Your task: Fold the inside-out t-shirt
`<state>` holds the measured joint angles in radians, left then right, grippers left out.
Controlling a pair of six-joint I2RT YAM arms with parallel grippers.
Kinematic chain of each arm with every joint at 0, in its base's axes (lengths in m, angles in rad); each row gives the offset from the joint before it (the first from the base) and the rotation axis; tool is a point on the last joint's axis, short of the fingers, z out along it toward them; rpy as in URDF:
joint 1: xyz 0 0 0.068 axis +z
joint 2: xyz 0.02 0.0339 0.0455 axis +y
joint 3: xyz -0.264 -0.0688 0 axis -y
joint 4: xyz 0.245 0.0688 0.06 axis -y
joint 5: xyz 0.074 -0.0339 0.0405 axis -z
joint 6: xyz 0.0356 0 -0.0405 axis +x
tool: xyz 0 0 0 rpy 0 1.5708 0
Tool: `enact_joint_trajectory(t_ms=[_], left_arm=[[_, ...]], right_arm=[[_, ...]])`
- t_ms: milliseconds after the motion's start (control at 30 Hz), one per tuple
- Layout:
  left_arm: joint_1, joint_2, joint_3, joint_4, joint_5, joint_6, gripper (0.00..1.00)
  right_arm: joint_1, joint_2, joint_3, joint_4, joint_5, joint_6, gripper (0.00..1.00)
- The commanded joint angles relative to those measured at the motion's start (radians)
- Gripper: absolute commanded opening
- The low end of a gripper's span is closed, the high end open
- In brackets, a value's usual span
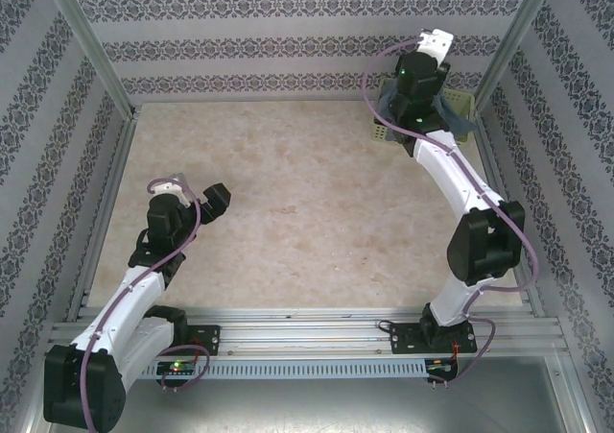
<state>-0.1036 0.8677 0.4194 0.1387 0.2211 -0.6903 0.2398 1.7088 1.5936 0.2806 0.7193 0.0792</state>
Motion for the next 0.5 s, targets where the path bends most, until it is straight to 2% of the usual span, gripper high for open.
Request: enact_joint_trajectory(t_ms=[0, 100, 333, 467], left_arm=[[-0.002, 0.004, -0.019, 0.010, 0.048, -0.038, 1.00], [-0.003, 0.003, -0.025, 0.010, 0.054, -0.042, 1.00], [-0.003, 0.003, -0.025, 0.009, 0.069, -0.039, 1.00], [-0.002, 0.014, -0.019, 0.010, 0.094, -0.035, 0.99]], right_arm=[[-0.001, -0.100, 0.003, 0.019, 0.049, 0.086, 0.00], [-0.004, -0.144, -0.010, -0.014, -0.002, 0.141, 0.00], [0.055, -0.242, -0.011, 0.034, -0.028, 0.070, 0.00], [0.099, -0.297, 0.064, -0.006, -0.054, 0.036, 0.00]])
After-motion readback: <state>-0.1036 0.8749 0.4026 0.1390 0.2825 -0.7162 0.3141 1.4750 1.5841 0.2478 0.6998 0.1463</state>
